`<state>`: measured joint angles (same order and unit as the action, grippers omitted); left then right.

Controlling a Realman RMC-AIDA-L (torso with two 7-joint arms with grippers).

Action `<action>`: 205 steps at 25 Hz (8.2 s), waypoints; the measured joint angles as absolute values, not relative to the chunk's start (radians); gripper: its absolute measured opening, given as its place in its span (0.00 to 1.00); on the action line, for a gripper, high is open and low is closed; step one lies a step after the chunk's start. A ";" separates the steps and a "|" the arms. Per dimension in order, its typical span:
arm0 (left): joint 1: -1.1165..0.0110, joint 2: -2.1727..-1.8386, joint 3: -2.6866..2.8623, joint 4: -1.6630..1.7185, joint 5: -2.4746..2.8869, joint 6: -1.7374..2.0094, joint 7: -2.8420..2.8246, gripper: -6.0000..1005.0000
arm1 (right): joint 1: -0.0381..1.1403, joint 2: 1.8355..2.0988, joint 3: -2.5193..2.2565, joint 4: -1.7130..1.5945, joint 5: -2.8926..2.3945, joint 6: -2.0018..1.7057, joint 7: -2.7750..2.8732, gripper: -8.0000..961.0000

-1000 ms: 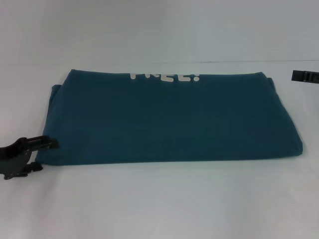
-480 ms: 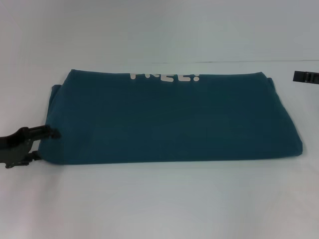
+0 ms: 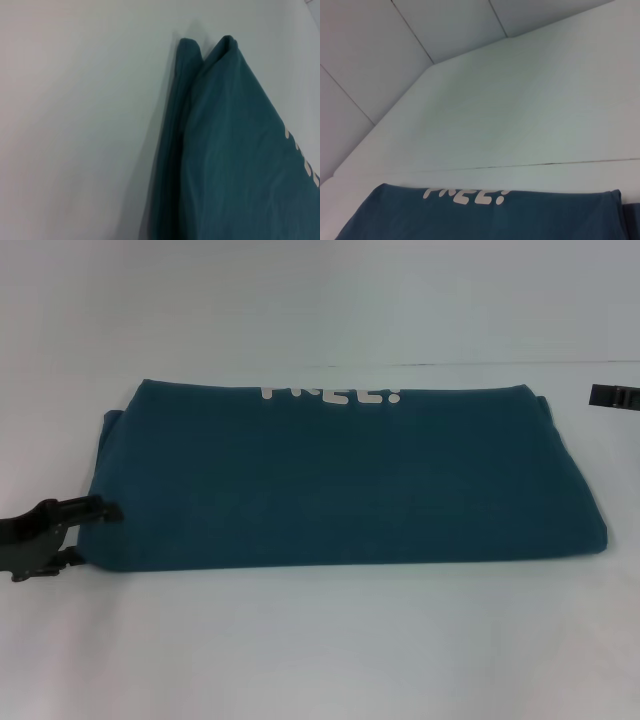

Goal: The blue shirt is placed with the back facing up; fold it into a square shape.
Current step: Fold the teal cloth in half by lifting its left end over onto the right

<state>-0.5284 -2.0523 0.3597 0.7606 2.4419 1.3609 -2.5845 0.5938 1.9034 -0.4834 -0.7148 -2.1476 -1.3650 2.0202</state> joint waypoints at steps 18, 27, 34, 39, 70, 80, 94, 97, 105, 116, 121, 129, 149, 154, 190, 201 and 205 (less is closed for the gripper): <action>-0.551 -2.051 0.361 0.738 2.446 1.333 -2.556 0.88 | 0.594 1.903 -0.482 -0.715 -2.147 -1.365 2.020 0.96; -0.551 -2.049 0.395 0.743 2.470 1.302 -2.551 0.58 | 0.593 1.903 -0.482 -0.715 -2.147 -1.365 2.020 0.96; -0.555 -2.049 0.411 0.742 2.494 1.281 -2.557 0.31 | 0.593 1.905 -0.482 -0.714 -2.148 -1.367 2.020 0.96; -0.554 -2.049 0.415 0.744 2.513 1.272 -2.557 0.16 | 0.592 1.905 -0.482 -0.713 -2.147 -1.370 2.020 0.96; -0.518 -2.032 0.301 0.813 2.517 1.351 -2.507 0.13 | 0.588 1.937 -0.480 -0.702 -2.134 -1.357 2.015 0.96; -0.503 -2.042 0.319 0.826 2.527 1.436 -2.507 0.33 | 0.583 1.931 -0.480 -0.708 -2.134 -1.360 2.016 0.96; -0.536 -2.045 0.342 0.766 2.527 1.364 -2.506 0.89 | 0.585 1.929 -0.480 -0.712 -2.134 -1.364 2.020 0.96; -0.546 -2.044 0.344 0.757 2.527 1.362 -2.505 0.88 | 0.584 1.929 -0.480 -0.712 -2.134 -1.364 2.020 0.96; -0.553 -2.043 0.346 0.752 2.524 1.361 -2.505 0.87 | 0.582 1.927 -0.480 -0.712 -2.135 -1.360 2.020 0.96; -0.566 -2.044 0.384 0.749 2.523 1.350 -2.505 0.86 | 0.581 1.926 -0.480 -0.712 -2.135 -1.357 2.020 0.96; -0.568 -2.045 0.392 0.754 2.526 1.342 -2.503 0.67 | 0.581 1.926 -0.480 -0.712 -2.135 -1.358 2.020 0.95; -0.575 -2.045 0.423 0.749 2.536 1.313 -2.509 0.43 | 0.581 1.926 -0.480 -0.712 -2.134 -1.360 2.020 0.95; -0.558 -2.046 0.437 0.777 2.539 1.290 -2.502 0.02 | 0.581 1.931 -0.480 -0.704 -2.134 -1.353 2.018 0.95; -0.535 -2.042 0.419 0.812 2.535 1.285 -2.490 0.02 | 0.588 1.947 -0.480 -0.701 -2.134 -1.342 2.019 0.95; -0.614 -2.094 0.435 0.935 2.252 1.506 -2.384 0.07 | 0.614 2.003 -0.483 -0.658 -2.132 -1.293 1.984 0.95; -0.767 -2.173 0.874 0.624 1.844 1.295 -2.261 0.09 | 0.549 1.955 -0.489 -0.658 -2.136 -1.319 1.938 0.95; -0.817 -2.177 0.960 0.342 1.635 1.213 -2.083 0.10 | 0.531 1.943 -0.489 -0.658 -2.137 -1.311 1.923 0.94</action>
<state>-0.8174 -2.1765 0.9599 0.3421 1.6348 1.2134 -2.0826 0.5312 1.9431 -0.4888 -0.6581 -2.1373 -1.3107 1.9226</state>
